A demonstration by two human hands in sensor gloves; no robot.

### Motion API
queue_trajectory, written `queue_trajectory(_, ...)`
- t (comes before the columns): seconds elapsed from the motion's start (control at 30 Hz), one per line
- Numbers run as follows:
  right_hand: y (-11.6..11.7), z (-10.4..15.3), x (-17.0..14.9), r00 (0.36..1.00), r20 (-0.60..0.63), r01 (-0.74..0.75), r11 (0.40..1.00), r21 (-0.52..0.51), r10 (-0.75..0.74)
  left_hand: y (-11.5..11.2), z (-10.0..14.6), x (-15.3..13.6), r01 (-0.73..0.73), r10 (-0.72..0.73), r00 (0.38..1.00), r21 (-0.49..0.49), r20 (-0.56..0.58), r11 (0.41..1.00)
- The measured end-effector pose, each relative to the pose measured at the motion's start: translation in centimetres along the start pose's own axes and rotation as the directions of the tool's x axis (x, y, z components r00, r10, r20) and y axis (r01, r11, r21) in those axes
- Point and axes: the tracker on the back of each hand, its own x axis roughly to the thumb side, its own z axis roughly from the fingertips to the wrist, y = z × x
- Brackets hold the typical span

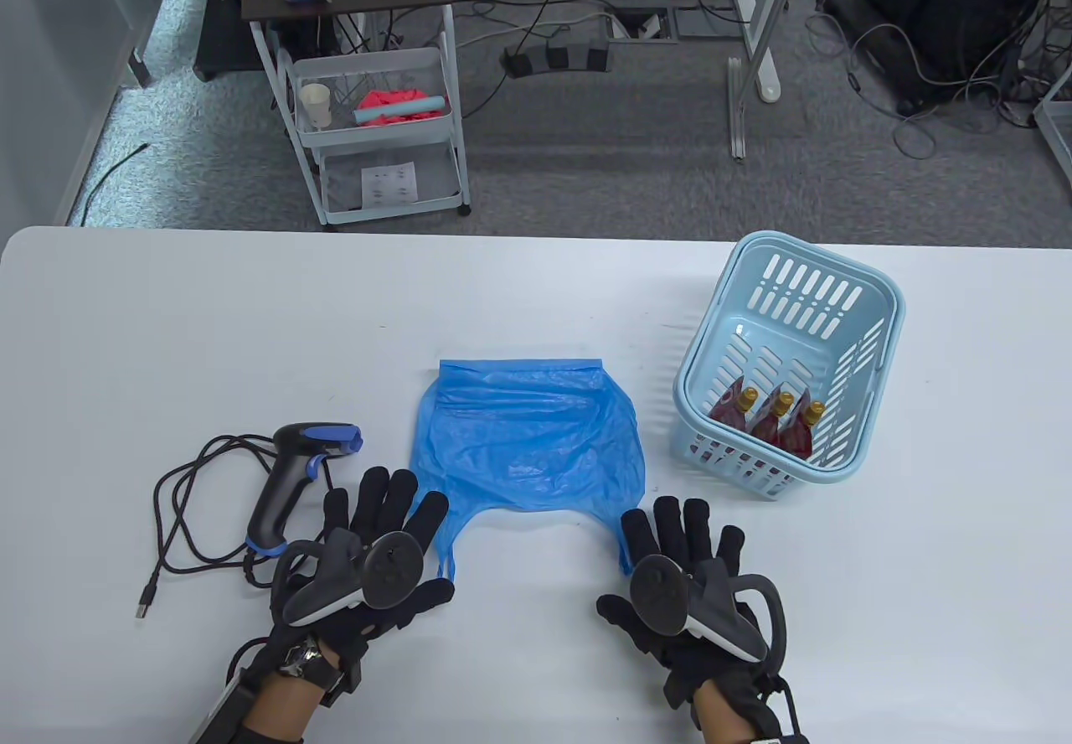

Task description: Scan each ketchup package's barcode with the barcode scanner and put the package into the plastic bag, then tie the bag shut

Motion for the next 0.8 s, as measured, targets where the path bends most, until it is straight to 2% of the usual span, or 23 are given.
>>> queue_trajectory(0.4,0.0,0.0,-0.1,1.0,0.002,0.008,1.0,-0.001,-0.008,0.0,-0.1,0.2,0.001,-0.001,1.0,0.002,0.002,1.0)
queue_trajectory(0.8,0.1,0.0,0.1,1.0,0.011,0.018,1.0,0.001,-0.018,1.4,0.1,1.7,-0.016,0.014,0.999,0.049,0.03,0.999)
